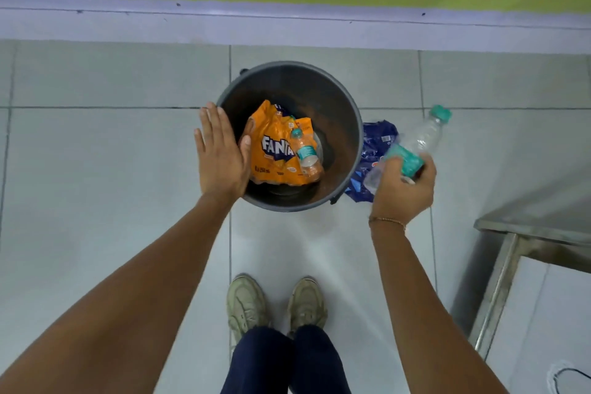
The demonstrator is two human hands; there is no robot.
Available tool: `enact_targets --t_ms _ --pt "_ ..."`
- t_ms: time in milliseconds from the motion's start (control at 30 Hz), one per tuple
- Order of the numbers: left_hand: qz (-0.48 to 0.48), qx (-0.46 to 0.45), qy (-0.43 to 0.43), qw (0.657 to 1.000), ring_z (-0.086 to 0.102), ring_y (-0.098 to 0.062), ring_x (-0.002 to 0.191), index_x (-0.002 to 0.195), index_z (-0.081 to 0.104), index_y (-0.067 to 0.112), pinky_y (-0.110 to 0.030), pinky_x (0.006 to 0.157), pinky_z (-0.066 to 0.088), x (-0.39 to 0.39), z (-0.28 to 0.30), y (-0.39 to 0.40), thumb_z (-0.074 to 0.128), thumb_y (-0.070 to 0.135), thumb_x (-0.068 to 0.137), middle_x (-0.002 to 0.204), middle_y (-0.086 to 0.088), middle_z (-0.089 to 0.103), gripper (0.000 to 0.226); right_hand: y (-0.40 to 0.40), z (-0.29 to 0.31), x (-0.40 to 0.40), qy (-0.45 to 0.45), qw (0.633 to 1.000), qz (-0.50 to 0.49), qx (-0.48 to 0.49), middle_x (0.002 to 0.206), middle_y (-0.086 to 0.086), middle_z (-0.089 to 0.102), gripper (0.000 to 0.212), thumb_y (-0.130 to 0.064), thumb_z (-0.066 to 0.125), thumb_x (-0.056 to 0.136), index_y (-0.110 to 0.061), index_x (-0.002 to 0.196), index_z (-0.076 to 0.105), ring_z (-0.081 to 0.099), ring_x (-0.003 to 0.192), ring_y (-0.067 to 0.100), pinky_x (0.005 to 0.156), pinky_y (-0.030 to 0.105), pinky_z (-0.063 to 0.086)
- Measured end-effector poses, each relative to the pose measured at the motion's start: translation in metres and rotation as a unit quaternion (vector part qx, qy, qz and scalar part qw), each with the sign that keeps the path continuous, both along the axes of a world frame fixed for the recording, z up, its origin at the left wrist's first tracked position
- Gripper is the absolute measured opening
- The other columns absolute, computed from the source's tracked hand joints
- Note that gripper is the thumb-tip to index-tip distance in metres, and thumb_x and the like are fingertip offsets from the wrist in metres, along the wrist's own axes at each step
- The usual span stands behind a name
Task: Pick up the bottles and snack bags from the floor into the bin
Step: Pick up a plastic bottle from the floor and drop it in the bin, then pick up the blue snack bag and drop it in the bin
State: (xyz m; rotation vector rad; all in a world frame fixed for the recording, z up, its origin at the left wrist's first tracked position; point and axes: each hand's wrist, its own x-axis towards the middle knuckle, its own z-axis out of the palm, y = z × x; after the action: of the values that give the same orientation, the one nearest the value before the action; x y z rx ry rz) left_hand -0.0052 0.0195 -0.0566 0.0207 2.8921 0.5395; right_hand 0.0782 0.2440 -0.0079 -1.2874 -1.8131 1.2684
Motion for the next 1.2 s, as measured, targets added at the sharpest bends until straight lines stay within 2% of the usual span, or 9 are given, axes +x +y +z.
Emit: enact_targets --t_ms 100,333,533,600,700,833,967,1067,1200 --pt "-0.012 -0.006 -0.014 1.000 -0.003 -0.030 0.150 0.151 0.001 0.002 -0.045 0.122 0.002 -0.001 0.006 0.000 0.022 0.041 0.101 0.161 -0.017 0.001 0.067 -0.037 0.012 -0.029 -0.064 0.987 0.148 0.017 0.103 -0.007 0.058 0.047 -0.026 0.070 0.081 -0.011 0.123 0.055 0.061 0.084 0.003 0.074 0.009 0.049" --pt "-0.030 -0.025 -0.020 0.999 -0.002 -0.028 0.150 0.152 0.000 0.004 -0.042 0.122 0.002 0.006 0.006 0.005 0.021 0.042 0.101 0.162 -0.015 0.000 0.067 -0.083 -0.028 -0.056 -0.295 0.882 0.365 -0.034 0.127 0.011 0.054 0.055 -0.036 0.063 0.087 -0.011 0.133 0.046 0.055 0.115 0.025 0.095 0.036 0.049" --pt "0.051 -0.029 -0.009 0.998 0.001 -0.028 0.150 0.152 0.004 0.005 -0.045 0.121 0.004 0.013 -0.004 0.017 0.019 0.042 0.101 0.162 -0.013 0.005 0.065 -0.033 -0.021 -0.039 -0.100 0.938 0.277 0.180 0.087 0.005 0.065 0.017 0.000 0.054 0.085 -0.005 0.089 0.069 0.059 0.079 0.017 0.074 0.002 0.040" --pt "0.079 -0.045 0.000 0.996 0.002 -0.027 0.150 0.152 0.006 0.006 -0.047 0.120 0.002 0.012 -0.008 0.027 0.018 0.044 0.101 0.162 -0.012 0.007 0.065 0.002 -0.034 -0.035 -0.068 0.969 0.185 0.149 0.083 0.009 0.067 0.016 -0.001 0.054 0.083 -0.006 0.085 0.069 0.059 0.076 0.017 0.074 0.015 0.049" --pt "0.100 -0.056 0.005 0.993 0.003 -0.026 0.150 0.152 0.005 0.008 -0.048 0.120 0.004 0.012 -0.012 0.032 0.015 0.046 0.100 0.162 -0.011 0.007 0.066 0.054 -0.076 -0.021 -0.188 0.978 0.080 0.040 0.096 0.017 0.071 0.015 -0.004 0.056 0.087 -0.003 0.093 0.069 0.063 0.085 0.024 0.083 0.033 0.054" --pt "0.099 -0.074 0.026 0.992 0.001 -0.026 0.150 0.152 0.003 0.009 -0.046 0.120 0.001 0.012 -0.017 0.032 0.013 0.050 0.099 0.162 -0.011 0.004 0.068 0.106 -0.136 -0.001 -0.390 0.910 0.139 -0.005 0.113 0.022 0.066 0.024 -0.011 0.059 0.089 0.000 0.109 0.065 0.061 0.104 0.038 0.092 0.038 0.048" --pt "0.098 -0.081 0.046 0.991 0.000 -0.026 0.150 0.152 0.002 0.008 -0.047 0.119 0.000 0.014 -0.024 0.032 0.012 0.051 0.099 0.162 -0.011 0.002 0.069 0.130 -0.185 0.002 -0.516 0.842 0.137 -0.081 0.136 0.026 0.044 0.069 -0.032 0.071 0.082 0.004 0.131 0.039 0.045 0.124 0.042 0.103 0.051 0.041" --pt "0.101 -0.087 0.056 0.989 -0.001 -0.025 0.150 0.152 0.002 0.009 -0.047 0.119 -0.001 0.014 -0.025 0.033 0.010 0.053 0.098 0.163 -0.011 0.002 0.071 0.130 -0.209 0.005 -0.522 0.832 0.134 -0.133 0.141 0.026 0.040 0.085 -0.037 0.074 0.077 0.004 0.135 0.028 0.041 0.128 0.043 0.108 0.054 0.034" --pt "0.104 -0.091 0.058 0.989 -0.003 -0.024 0.150 0.152 0.001 0.010 -0.045 0.119 -0.002 0.013 -0.027 0.033 0.008 0.054 0.097 0.163 -0.009 0.000 0.072 0.127 -0.221 0.007 -0.517 0.838 0.126 -0.123 0.126 0.026 0.056 0.055 -0.026 0.067 0.085 0.003 0.125 0.043 0.053 0.115 0.043 0.106 0.052 0.037"
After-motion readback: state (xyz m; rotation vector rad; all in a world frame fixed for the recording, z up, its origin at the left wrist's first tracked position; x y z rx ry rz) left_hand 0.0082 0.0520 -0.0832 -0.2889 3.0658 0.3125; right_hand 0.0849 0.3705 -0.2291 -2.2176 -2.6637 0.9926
